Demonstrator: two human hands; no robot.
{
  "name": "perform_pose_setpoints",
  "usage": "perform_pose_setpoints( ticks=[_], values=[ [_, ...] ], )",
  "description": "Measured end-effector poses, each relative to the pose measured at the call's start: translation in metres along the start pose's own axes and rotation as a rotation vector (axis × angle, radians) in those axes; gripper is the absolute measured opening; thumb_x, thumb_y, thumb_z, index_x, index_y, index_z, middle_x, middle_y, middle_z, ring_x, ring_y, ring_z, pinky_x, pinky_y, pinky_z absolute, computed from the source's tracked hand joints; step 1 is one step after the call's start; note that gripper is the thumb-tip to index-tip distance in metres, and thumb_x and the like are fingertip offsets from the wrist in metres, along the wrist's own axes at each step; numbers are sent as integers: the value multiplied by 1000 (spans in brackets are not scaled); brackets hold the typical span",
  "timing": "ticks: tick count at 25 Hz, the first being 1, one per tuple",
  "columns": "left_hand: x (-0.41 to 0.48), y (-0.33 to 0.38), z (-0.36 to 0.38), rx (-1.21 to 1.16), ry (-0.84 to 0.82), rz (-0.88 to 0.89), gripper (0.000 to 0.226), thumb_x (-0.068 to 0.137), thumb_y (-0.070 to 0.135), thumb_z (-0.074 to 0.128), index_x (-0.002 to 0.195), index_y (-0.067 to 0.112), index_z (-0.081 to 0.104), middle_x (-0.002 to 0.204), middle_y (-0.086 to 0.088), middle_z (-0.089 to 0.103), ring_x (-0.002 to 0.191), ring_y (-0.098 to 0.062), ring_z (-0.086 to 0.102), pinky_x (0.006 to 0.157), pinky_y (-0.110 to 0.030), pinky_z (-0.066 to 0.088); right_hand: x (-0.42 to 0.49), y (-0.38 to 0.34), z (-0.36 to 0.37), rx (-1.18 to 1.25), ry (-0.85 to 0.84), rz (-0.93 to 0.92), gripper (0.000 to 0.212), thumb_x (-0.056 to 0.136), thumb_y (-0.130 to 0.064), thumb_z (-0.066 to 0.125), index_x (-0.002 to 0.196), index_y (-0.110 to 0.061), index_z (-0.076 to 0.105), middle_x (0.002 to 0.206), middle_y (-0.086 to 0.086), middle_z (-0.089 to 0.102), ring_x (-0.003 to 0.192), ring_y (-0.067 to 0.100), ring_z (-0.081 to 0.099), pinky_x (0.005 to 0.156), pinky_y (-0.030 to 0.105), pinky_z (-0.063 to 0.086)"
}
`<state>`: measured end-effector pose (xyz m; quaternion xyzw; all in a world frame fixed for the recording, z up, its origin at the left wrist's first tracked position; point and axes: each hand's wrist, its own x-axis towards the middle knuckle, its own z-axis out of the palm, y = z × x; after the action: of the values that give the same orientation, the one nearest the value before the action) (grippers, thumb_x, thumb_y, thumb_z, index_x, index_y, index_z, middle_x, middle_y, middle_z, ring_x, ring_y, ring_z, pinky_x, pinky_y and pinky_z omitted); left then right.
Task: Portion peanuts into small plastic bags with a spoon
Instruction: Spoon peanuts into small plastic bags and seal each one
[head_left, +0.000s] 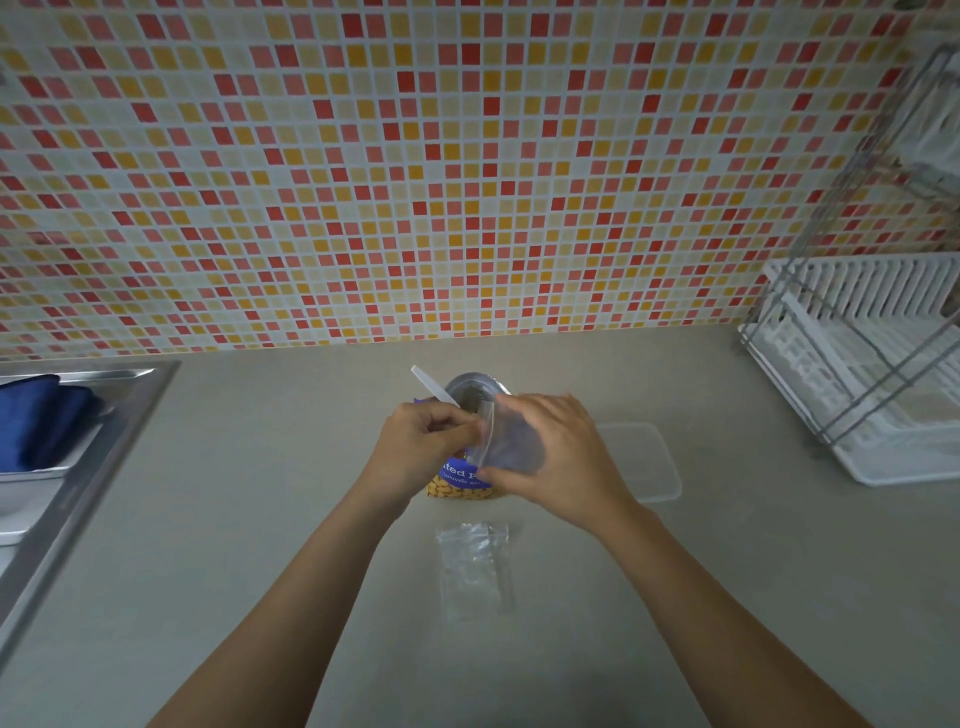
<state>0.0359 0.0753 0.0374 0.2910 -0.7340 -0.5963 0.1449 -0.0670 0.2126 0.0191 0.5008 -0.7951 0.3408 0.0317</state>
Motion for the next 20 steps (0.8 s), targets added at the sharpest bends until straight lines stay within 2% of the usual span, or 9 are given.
perform_pose_setpoints(
  ticks=[4,6,9,11,13,15,16,18,20],
  values=[
    [-1,-4,1,-41,-4,-61,11,80,6,63,81,6,75,81,-13,73,79,-24,67,77,-33,54,-3,5,5,5,-70,-25,82,62,-67,65,130,-23,48,120,-8,60,109,8,51,108,34,25],
    [1,-5,1,-38,-3,-58,11,80,6,64,80,6,75,80,-13,73,77,-23,67,75,-30,54,-2,6,7,20,-52,-20,77,63,-63,65,127,-24,50,117,-9,62,107,5,49,109,35,23],
    [0,-3,1,-41,-50,-44,10,80,15,67,76,10,75,70,-4,71,68,-15,64,65,-18,52,1,6,7,92,7,-12,61,65,-54,66,117,-24,58,106,-11,65,98,-5,49,107,36,28],
    [-3,-2,1,-66,-52,6,11,83,19,65,78,14,74,67,0,69,63,-10,61,61,-16,50,0,8,8,207,38,13,53,65,-49,71,111,-25,60,103,-15,63,95,-10,49,100,33,37],
    [1,-4,-3,-68,196,93,10,85,26,62,83,19,69,71,-1,68,62,-13,62,62,-24,51,-2,12,9,353,68,87,47,64,-40,79,106,-28,60,102,-15,63,96,-5,54,91,22,42],
    [20,-9,-16,9,490,62,24,83,40,62,95,20,61,71,-1,63,70,-21,63,70,-36,51,-3,20,10,483,75,203,46,63,-32,82,103,-35,59,104,-13,64,96,-1,58,84,10,42],
    [31,-10,-23,50,508,-2,34,81,46,62,102,19,59,72,0,60,75,-23,62,74,-39,51,-3,24,11,531,52,267,47,62,-33,83,102,-37,59,105,-12,65,96,-1,58,82,10,42],
    [50,-11,-29,120,372,-102,43,81,50,61,107,16,60,78,2,59,81,-22,59,78,-39,51,-5,32,18,579,-28,360,51,60,-42,81,106,-36,60,107,-11,67,99,3,60,85,18,46],
    [58,-11,-25,205,274,-50,30,85,40,60,96,13,66,79,-2,63,80,-21,58,75,-37,50,-5,39,25,598,-76,404,57,57,-50,78,109,-35,60,109,-10,67,103,7,60,90,27,49]
  ],
)
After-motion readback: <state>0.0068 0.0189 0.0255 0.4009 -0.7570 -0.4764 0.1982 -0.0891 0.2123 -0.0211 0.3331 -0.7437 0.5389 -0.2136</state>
